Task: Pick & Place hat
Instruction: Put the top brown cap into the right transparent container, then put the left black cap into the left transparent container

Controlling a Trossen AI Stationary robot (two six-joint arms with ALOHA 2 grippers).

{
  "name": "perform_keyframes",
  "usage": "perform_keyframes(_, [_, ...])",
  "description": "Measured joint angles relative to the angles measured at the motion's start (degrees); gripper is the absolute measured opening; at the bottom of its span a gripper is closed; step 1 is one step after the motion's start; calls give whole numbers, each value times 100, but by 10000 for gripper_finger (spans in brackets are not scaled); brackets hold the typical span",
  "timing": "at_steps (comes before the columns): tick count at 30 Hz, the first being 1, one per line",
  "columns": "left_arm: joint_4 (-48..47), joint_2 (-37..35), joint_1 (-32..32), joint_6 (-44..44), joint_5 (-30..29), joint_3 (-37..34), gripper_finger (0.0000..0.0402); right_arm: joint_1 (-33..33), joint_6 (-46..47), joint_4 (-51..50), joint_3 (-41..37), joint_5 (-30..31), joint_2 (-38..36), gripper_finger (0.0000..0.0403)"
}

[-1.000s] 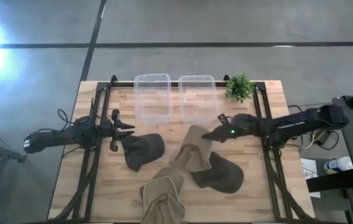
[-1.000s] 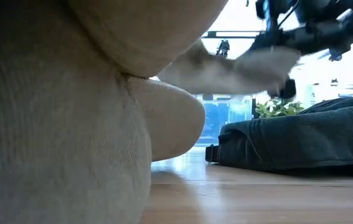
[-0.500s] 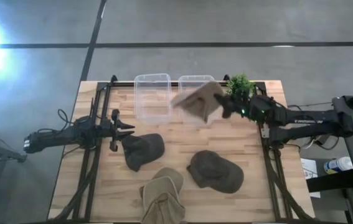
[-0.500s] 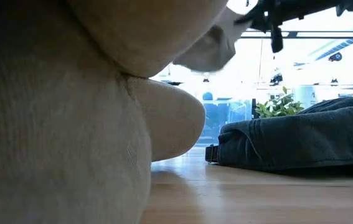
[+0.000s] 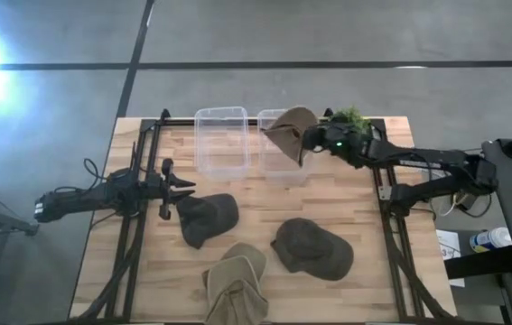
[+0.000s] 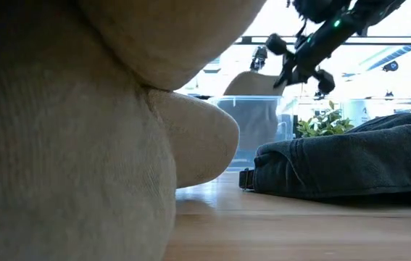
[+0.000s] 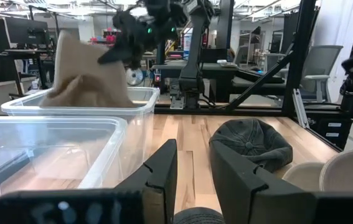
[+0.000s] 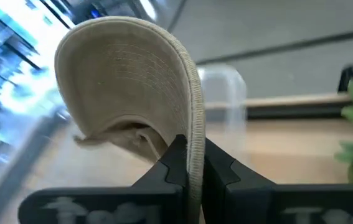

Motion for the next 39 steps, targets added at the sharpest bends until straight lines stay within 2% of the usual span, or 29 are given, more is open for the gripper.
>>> perform_keyframes(7, [0, -1, 0, 0, 0, 0, 92, -1, 269, 203, 16, -148, 875, 22])
perform_keyframes(12, [0, 0, 0, 0, 0, 0, 92, 0, -21, 576, 4, -343, 922, 87])
perform_keyframes(18, [0, -2, 0, 0, -2, 0, 92, -18, -381, 571, -15, -445, 553, 173])
perform_keyframes(25, [0, 0, 0, 0, 0, 0, 92, -15, -854, 593, -17, -583, 307, 220])
perform_keyframes(28, [0, 0, 0, 0, 0, 0, 92, -19, -1071, 590, -17, -951, 196, 228])
perform_keyframes(33, [-2, 0, 0, 0, 0, 0, 92, 68, -1774, 568, -15, -2165, 65, 229])
perform_keyframes(39, [-2, 0, 0, 0, 0, 0, 92, 327, -1495, 171, -15, -2894, 127, 224])
